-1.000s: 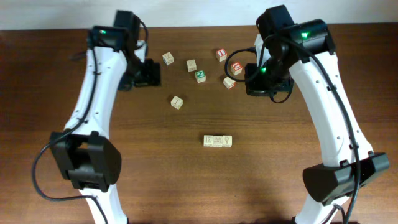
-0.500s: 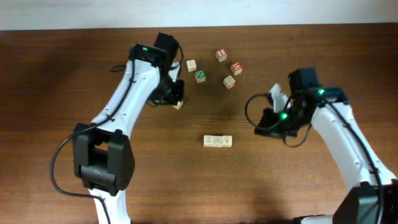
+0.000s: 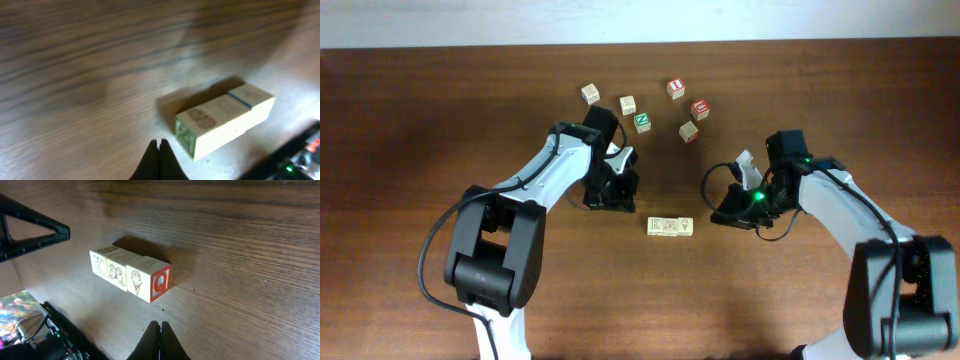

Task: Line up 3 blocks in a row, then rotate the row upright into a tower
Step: 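Grip the row's two end blocks with left and right grippers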

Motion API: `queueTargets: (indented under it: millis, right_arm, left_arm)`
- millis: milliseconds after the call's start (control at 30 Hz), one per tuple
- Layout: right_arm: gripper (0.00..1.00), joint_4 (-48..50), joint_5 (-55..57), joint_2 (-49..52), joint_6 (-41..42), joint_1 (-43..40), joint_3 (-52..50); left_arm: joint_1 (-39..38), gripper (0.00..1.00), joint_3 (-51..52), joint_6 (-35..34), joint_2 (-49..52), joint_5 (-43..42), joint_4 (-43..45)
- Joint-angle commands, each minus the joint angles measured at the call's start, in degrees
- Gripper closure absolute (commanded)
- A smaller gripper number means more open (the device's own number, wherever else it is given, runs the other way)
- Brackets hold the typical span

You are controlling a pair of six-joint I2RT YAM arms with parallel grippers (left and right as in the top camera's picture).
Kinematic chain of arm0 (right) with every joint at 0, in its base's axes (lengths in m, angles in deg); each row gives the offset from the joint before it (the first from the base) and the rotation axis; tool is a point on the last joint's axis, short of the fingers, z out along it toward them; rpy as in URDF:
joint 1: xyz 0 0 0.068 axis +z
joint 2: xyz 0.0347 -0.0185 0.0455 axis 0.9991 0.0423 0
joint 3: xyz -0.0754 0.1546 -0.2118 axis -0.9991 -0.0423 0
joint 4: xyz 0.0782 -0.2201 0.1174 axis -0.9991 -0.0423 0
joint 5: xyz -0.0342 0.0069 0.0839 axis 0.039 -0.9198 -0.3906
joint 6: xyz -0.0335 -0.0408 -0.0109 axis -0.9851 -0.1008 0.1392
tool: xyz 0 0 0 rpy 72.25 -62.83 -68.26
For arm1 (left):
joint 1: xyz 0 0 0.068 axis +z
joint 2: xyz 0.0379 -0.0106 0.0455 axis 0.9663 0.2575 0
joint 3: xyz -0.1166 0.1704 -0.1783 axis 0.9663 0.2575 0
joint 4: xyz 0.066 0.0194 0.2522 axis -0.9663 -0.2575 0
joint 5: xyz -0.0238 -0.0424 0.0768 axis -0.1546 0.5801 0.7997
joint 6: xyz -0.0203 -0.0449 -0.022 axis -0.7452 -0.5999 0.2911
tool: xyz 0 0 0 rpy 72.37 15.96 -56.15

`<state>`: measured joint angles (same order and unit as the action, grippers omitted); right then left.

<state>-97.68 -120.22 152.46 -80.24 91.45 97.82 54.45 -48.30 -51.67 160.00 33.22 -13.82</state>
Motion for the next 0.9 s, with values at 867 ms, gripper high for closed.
queueTargets:
  millis: [867]
  right_arm:
    - [0.96,1.4,-2.7,7.1,7.1,0.3,-0.7]
  left_arm:
    - [-3.7,1.0,8.4,0.5,-0.2,-10.4,9.6]
